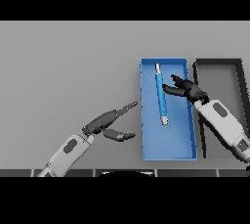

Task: Pick up the blue pipe and place it into the blue bin.

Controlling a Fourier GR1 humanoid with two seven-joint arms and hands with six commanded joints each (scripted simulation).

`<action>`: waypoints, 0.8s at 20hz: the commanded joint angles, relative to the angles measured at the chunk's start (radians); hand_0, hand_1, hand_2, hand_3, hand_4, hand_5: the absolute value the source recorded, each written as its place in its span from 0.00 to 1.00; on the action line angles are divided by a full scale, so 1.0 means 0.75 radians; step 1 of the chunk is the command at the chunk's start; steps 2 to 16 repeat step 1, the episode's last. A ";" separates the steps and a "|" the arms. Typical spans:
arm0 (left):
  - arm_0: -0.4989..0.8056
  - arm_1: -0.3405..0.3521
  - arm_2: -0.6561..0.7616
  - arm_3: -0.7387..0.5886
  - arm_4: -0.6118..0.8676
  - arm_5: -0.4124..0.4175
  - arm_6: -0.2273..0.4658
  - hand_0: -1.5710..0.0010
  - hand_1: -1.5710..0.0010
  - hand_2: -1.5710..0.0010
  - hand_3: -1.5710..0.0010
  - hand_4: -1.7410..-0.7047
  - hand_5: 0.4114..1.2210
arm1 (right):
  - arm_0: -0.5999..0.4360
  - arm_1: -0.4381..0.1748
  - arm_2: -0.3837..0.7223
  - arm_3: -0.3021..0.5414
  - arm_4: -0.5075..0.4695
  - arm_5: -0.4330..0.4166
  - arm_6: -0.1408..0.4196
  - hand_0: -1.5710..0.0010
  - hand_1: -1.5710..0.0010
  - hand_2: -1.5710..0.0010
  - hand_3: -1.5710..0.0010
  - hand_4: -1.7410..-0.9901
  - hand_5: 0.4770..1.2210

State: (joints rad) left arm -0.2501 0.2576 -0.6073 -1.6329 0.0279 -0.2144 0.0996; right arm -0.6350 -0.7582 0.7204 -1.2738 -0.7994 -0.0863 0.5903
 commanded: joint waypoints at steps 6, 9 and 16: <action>0.007 0.012 0.002 -0.001 -0.004 -0.001 -0.008 1.00 1.00 1.00 1.00 0.88 0.08 | -0.005 -0.007 -0.002 0.000 0.002 0.013 -0.011 0.99 0.99 0.99 0.99 0.74 0.39; 0.007 0.012 0.002 -0.001 -0.004 -0.001 -0.008 1.00 1.00 1.00 1.00 0.88 0.08 | -0.005 -0.007 -0.002 0.000 0.002 0.013 -0.011 0.99 0.99 0.99 0.99 0.74 0.39; 0.007 0.012 0.002 -0.001 -0.004 -0.001 -0.008 1.00 1.00 1.00 1.00 0.88 0.08 | -0.005 -0.007 -0.002 0.000 0.002 0.013 -0.011 0.99 0.99 0.99 0.99 0.74 0.39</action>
